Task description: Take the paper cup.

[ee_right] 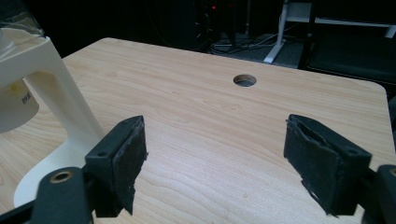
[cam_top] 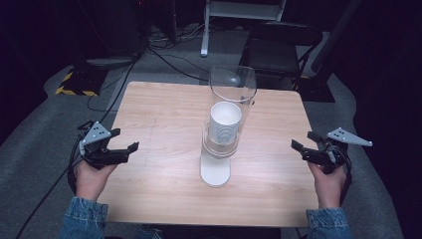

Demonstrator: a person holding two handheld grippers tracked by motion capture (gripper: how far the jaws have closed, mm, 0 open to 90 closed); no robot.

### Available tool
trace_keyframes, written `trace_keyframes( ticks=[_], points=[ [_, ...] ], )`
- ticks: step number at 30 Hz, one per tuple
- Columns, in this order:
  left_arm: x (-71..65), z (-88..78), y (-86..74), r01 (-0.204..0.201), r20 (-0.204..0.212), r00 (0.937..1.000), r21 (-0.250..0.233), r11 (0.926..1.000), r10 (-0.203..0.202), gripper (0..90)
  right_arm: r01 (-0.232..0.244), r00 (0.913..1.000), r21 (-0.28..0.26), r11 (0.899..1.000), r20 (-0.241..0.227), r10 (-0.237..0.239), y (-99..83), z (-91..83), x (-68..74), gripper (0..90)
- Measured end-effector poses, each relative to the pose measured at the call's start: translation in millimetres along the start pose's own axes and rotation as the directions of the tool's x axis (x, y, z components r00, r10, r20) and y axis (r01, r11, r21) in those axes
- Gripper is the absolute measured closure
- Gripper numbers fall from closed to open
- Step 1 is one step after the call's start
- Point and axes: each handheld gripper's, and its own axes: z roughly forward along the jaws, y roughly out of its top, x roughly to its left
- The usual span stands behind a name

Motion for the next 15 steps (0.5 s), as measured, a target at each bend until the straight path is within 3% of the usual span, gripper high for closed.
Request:
trace_keyframes(
  ticks=[11,15],
  points=[
    [-2.1,2.3,4.5,-0.001,0.015,0.9999,-0.015,0.9999,0.001,17.3,0.013,0.9998,0.008,1.000,-0.013,-0.013,-1.3,-0.6,6.0,21.7],
    [-3.2,-2.4,3.7,-0.004,0.011,0.9999,-0.025,0.9997,0.004,17.3,0.030,0.9983,0.010,1.000,-0.050,-0.029,2.7,7.3,16.1,21.6]
  ],
)
